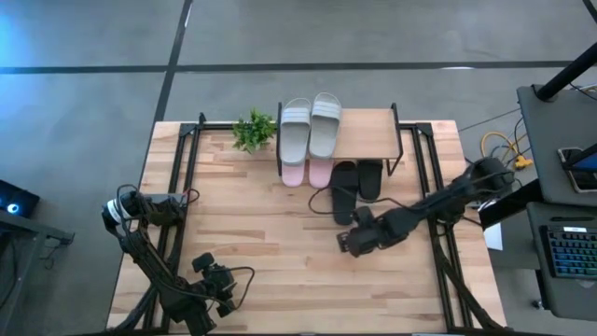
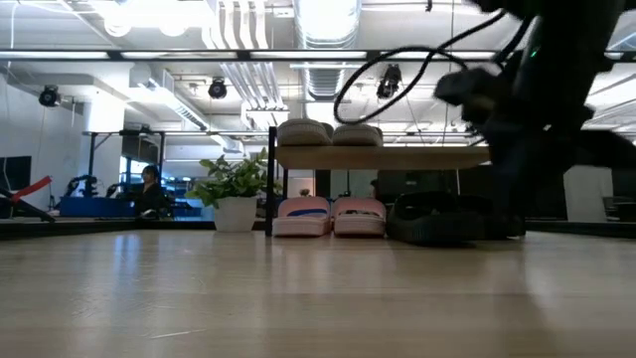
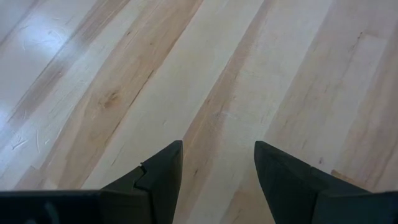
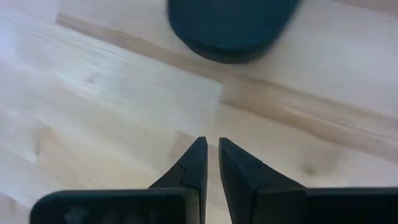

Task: Pick and place slides into the shelf
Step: Adjust the right black slides under the shelf

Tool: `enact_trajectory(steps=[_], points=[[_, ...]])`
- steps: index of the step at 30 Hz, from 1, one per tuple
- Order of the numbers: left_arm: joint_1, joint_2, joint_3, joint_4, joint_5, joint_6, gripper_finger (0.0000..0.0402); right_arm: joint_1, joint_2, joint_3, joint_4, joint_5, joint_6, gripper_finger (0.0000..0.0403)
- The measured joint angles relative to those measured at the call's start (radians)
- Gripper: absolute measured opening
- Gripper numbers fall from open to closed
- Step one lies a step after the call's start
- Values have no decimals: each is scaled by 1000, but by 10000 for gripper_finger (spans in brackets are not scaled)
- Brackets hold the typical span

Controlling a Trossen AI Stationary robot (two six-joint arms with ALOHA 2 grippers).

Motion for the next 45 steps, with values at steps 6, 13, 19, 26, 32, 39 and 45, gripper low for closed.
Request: enact_trajectory(steps=[6, 13, 19, 26, 32, 39, 45], points=[[0, 0, 0, 0, 0, 0, 184, -42, 161, 46, 69, 9, -72, 33], [0, 0, 0, 14, 6, 0, 184, -108, 237, 132, -21, 127, -159, 34], [0, 0, 0, 17, 5, 1, 184, -229, 226, 139, -40, 213, -271, 34], [0, 0, 0, 18, 5, 0, 184, -402, 228, 120, 13, 245, -434, 34], [0, 0, 0, 19, 4, 0, 184, -468, 227, 143, 52, 232, -527, 34], [0, 0, 0, 31, 5, -1, 184, -369, 195, 181, -55, 184, -542, 34], [0, 0, -6, 31, 3, -1, 184, -214, 140, 155, -284, 188, -341, 34]])
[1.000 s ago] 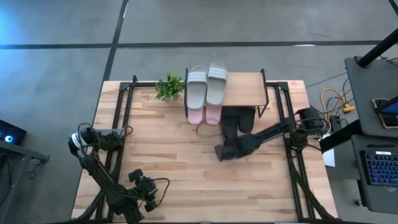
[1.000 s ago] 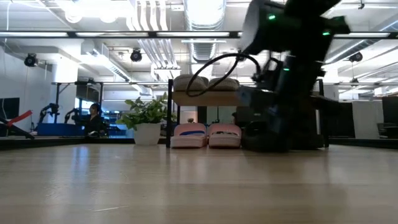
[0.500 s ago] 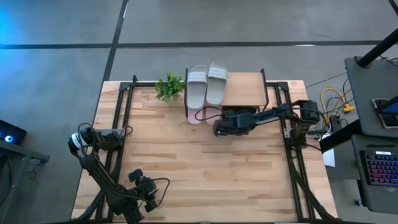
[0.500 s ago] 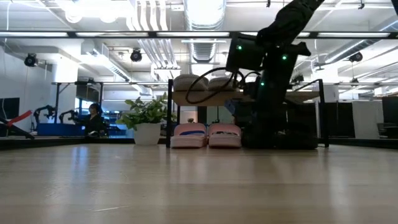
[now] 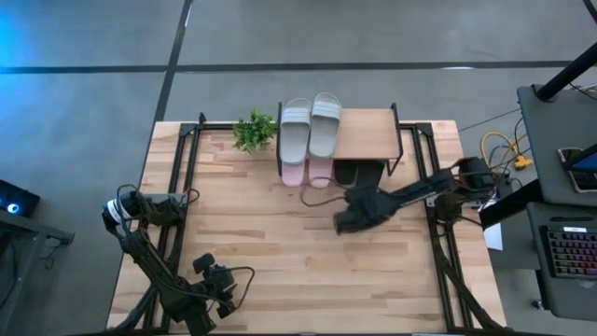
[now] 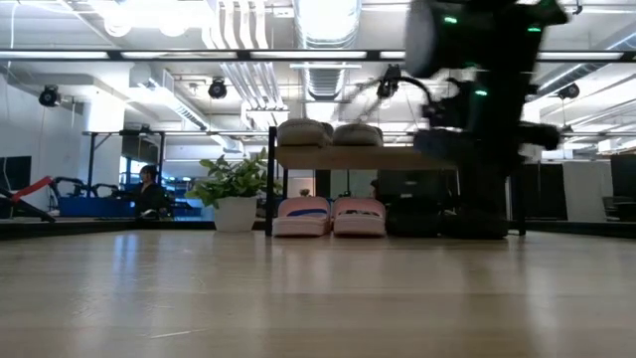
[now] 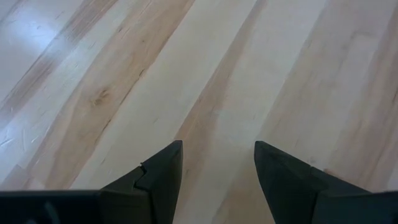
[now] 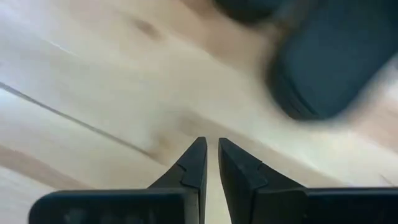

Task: Pick and place slides into the shelf
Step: Adjust the right black slides under the shelf, then return to Home Position

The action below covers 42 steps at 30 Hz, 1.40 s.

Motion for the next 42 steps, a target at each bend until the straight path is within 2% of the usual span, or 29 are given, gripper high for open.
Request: enact_trajectory(steps=[2, 6, 11, 17, 24, 28, 36, 42], points=[[0, 0, -9, 1, 0, 0, 184, 32, -11, -36, -43, 0, 85, 34], [0, 0, -25, 8, -3, 0, 184, 41, -30, -123, -2, -7, 168, 34], [0, 0, -31, 15, -4, 0, 184, -15, -53, -193, 115, -5, 139, 34], [0, 0, -32, 18, -3, 0, 184, -101, -53, -248, 115, 50, 132, 33], [0, 0, -32, 46, -3, 0, 184, -191, -53, -253, 117, 147, 38, 34], [0, 0, -32, 48, -3, -1, 184, -225, -53, -253, 118, 148, 22, 34], [0, 0, -33, 49, -3, -1, 184, -210, -64, -253, 118, 118, -33, 34], [2, 0, -31, 75, -3, -2, 184, -66, -175, -252, 117, 107, 78, 34]])
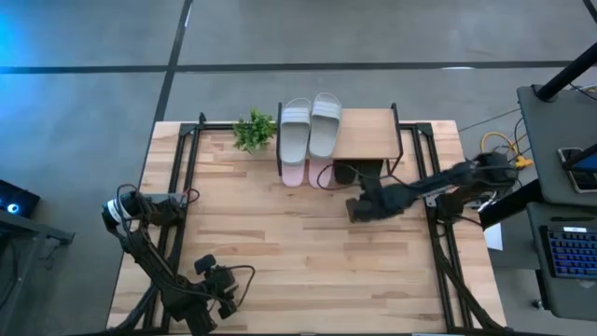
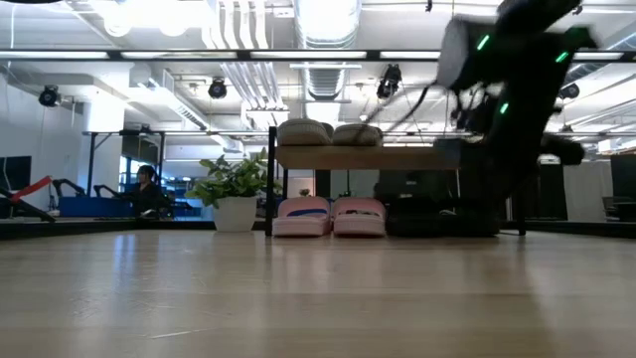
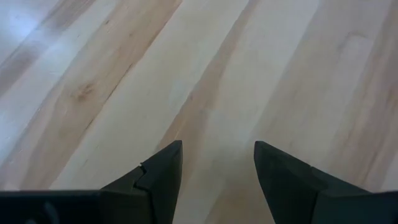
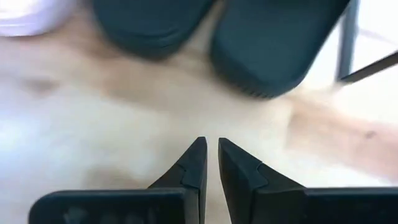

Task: Pick and place slides into the shelf
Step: Return to Home Position

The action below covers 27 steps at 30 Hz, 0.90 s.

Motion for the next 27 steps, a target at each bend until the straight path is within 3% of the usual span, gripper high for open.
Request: enact_trajectory(steps=[5, 10, 13, 17, 20, 23, 25, 27], points=[[20, 0, -1, 63, -12, -31, 184, 223, -140, 0, 7, 39, 96, 34], [86, -5, -31, 70, -1, -201, 184, 438, -304, 19, 7, 101, 120, 34], [139, -30, -40, 75, 2, -148, 184, 508, -403, 47, -35, 143, 189, 34], [226, -110, -43, 148, -19, 142, 184, 560, -499, 77, 5, 196, 229, 34], [308, -194, -43, 253, -16, 435, 184, 604, -528, 85, 180, 290, 20, 34], [404, -277, -44, 363, 23, 666, 184, 642, -517, 71, 477, 333, -284, 34], [468, -328, -44, 445, 54, 772, 184, 641, -501, 49, 636, 307, -382, 34], [524, -376, -47, 539, 86, 866, 184, 621, -471, 24, 796, 209, -468, 34]])
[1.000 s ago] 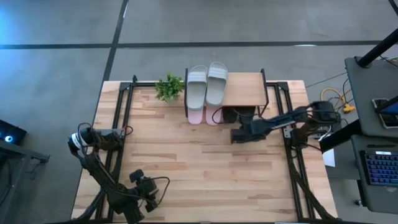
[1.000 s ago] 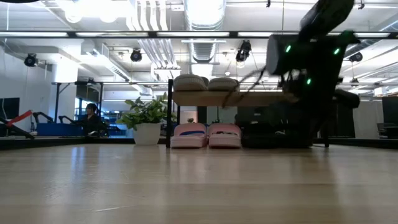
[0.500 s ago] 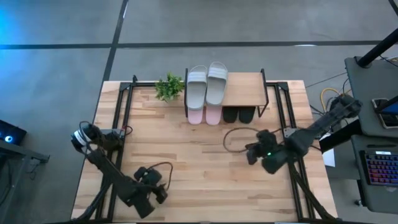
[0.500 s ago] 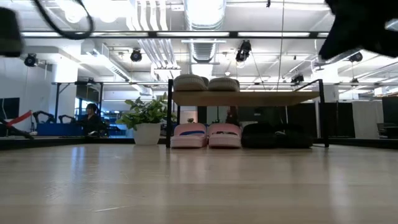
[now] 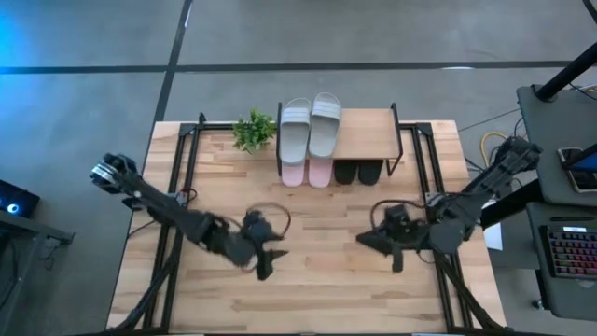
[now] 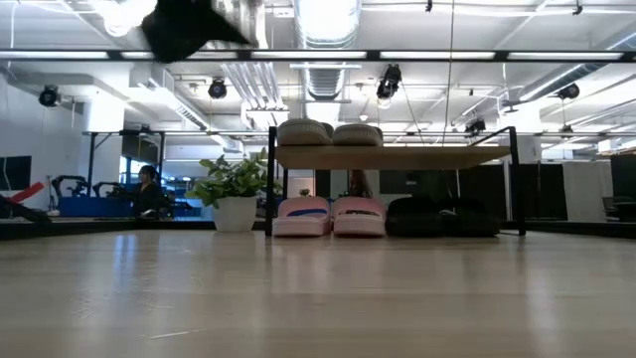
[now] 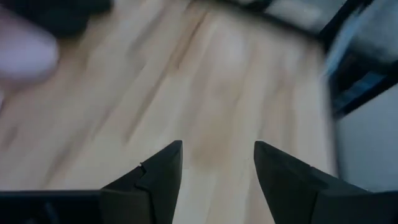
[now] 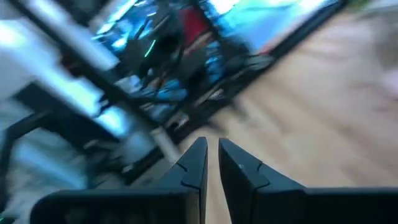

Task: Pick and place slides into the shelf
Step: Return to Home Position

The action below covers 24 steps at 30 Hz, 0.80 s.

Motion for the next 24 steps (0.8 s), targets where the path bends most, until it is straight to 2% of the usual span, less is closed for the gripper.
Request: enact_trajectory(steps=[2, 6, 9, 11, 14, 19, 24], points=[[45, -38, -6, 130, 60, 91, 184, -43, 44, -43, 183, -139, -55, 34], [99, -94, -46, 425, 189, 219, 184, -160, 181, -118, 688, -439, -230, 34], [117, -123, -67, 551, 210, 284, 184, -277, 237, -156, 911, -622, -304, 34], [142, -144, -67, 548, 213, 315, 184, -360, 206, -188, 884, -720, -284, 34], [206, -190, -89, 522, 213, 317, 184, -473, 77, -246, 705, -812, -259, 34], [331, -309, -152, 531, 270, 318, 165, -615, -254, -297, 367, -827, -305, 34], [442, -403, -249, 534, 293, 307, 123, -654, -536, -322, 18, -836, -351, 34]])
